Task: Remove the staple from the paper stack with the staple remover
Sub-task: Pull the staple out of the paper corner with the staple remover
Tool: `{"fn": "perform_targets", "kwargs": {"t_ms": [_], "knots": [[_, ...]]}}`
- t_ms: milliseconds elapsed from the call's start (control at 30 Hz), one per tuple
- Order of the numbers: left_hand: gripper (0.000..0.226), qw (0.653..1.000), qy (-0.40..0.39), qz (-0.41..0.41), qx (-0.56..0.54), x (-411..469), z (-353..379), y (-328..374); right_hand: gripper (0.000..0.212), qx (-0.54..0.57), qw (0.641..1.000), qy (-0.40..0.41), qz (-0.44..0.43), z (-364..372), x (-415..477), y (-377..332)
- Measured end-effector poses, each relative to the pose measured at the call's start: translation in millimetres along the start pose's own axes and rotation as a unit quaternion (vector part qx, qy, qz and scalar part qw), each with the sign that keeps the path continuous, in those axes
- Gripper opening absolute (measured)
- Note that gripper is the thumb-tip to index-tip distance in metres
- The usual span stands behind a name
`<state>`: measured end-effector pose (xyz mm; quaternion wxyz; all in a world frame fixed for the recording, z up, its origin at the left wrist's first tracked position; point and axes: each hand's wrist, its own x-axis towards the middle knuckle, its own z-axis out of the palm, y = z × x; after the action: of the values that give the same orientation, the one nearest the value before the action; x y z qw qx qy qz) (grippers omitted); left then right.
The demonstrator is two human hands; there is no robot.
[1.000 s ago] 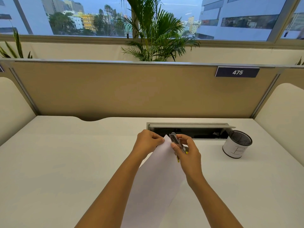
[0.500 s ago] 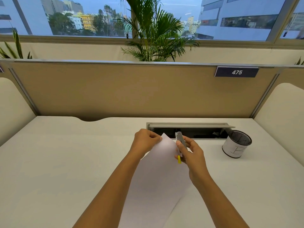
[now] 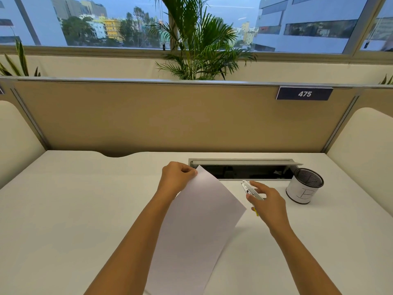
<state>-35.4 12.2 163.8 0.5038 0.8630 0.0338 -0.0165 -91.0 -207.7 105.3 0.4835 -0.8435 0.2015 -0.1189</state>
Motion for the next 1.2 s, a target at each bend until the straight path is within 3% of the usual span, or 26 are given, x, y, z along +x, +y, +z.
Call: {"fn": "perform_targets", "kwargs": {"t_ms": [267,800,933,1000,1100,1200], "knots": [[0.019,0.998,0.057,0.011,-0.013,7,-11,-3,0.011,-0.146,0.989,0.017,-0.033,5,7,20],[0.015,0.992,0.091,0.027,-0.086,6,-6,-1,0.014,-0.145,0.988,0.050,0.019,-6,11,76],[0.013,0.987,0.088,0.022,-0.136,6,-3,4,0.016,-0.060,0.993,0.069,0.076,-12,13,84],[0.011,0.983,0.083,0.025,-0.159,6,-2,6,0.020,0.085,0.981,0.062,0.161,-17,17,89],[0.014,0.980,0.078,0.028,-0.181,7,-1,8,0.013,0.322,0.911,-0.003,0.259,-24,21,94],[0.015,0.979,0.074,0.030,-0.190,8,0,9,0.004,0.407,0.862,-0.034,0.300,-28,24,98]]}}
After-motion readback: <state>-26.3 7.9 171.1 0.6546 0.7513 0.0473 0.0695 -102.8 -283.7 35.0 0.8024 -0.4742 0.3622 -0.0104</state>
